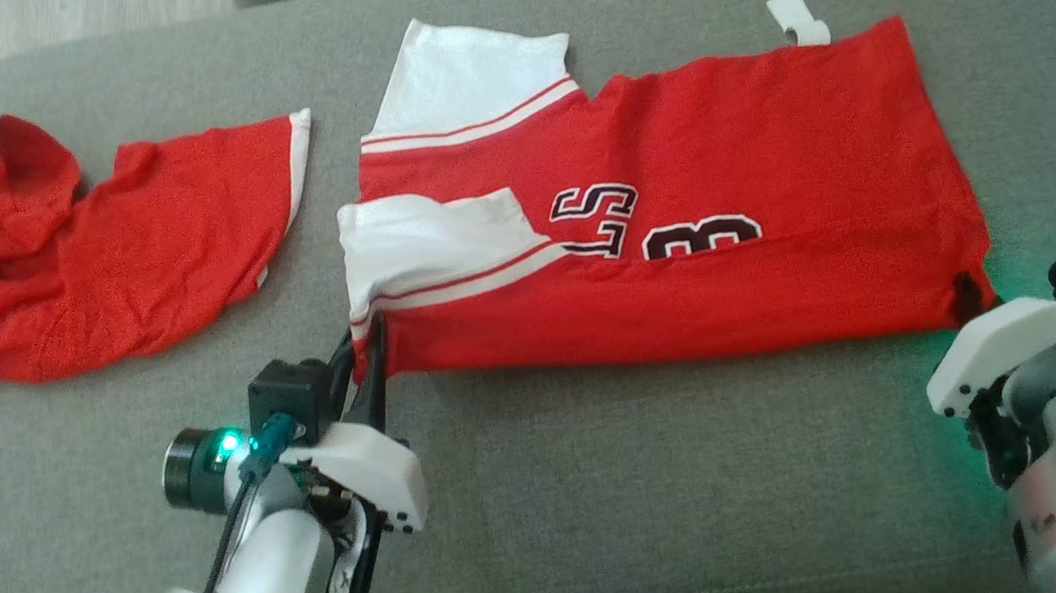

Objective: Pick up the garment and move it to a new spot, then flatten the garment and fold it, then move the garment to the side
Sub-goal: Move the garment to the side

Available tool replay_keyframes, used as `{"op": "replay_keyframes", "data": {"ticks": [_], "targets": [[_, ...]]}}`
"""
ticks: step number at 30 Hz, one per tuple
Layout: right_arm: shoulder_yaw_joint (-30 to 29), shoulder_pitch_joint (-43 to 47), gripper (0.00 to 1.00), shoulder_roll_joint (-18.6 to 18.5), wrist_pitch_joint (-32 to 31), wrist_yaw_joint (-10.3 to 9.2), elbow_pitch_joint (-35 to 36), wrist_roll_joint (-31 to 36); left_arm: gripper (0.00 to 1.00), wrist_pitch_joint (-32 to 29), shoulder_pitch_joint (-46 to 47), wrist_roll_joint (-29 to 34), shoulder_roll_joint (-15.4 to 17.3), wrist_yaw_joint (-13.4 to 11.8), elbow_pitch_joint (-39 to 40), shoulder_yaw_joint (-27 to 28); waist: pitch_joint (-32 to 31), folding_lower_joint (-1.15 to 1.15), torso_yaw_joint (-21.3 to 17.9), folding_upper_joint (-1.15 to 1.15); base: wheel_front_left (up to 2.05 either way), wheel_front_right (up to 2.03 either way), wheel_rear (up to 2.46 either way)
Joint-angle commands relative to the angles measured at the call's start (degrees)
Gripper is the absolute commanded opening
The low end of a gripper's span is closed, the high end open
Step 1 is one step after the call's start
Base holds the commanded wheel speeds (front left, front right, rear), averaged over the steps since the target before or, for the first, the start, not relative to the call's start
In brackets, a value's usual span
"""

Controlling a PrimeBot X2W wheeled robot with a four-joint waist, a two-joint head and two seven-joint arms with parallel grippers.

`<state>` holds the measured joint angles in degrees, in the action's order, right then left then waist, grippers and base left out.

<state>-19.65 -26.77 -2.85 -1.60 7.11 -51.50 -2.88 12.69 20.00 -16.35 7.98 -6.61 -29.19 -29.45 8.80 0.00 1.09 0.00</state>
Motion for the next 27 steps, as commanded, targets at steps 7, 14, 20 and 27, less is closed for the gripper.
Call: {"op": "replay_keyframes", "data": {"ticks": [7, 14, 20, 27], "targets": [[0.07, 1.72, 0.0, -0.03, 1.45, 0.37, 1.21, 0.26, 0.0, -2.15, -1.96, -0.3, 3.01, 0.63, 0.2, 0.29, -4.51, 0.0, -1.61, 0.0, 0.0, 0.0, 0.0], [0.39, 7.26, 0.0, -0.03, -0.51, 0.37, 4.64, -2.35, 0.0, -5.2, -6.5, -2.13, 4.25, 1.24, 1.36, -0.26, -8.76, 0.0, -2.8, 0.0, 0.0, 0.0, 0.0], [2.47, 11.55, 0.0, -0.03, -3.22, 0.37, 8.46, -5.18, 0.0, -8.85, -9.41, -3.34, 5.35, 1.96, 2.75, -1.08, -9.47, 0.0, -3.81, 0.0, 0.0, 0.0, 0.0], [4.87, 13.92, 1.0, -0.03, -2.97, 0.37, 14.35, -7.21, 1.0, -8.77, -9.82, -3.57, 5.42, 0.33, 2.84, -0.73, -9.32, 0.0, -4.83, 0.0, 0.0, 0.0, 0.0]]}}
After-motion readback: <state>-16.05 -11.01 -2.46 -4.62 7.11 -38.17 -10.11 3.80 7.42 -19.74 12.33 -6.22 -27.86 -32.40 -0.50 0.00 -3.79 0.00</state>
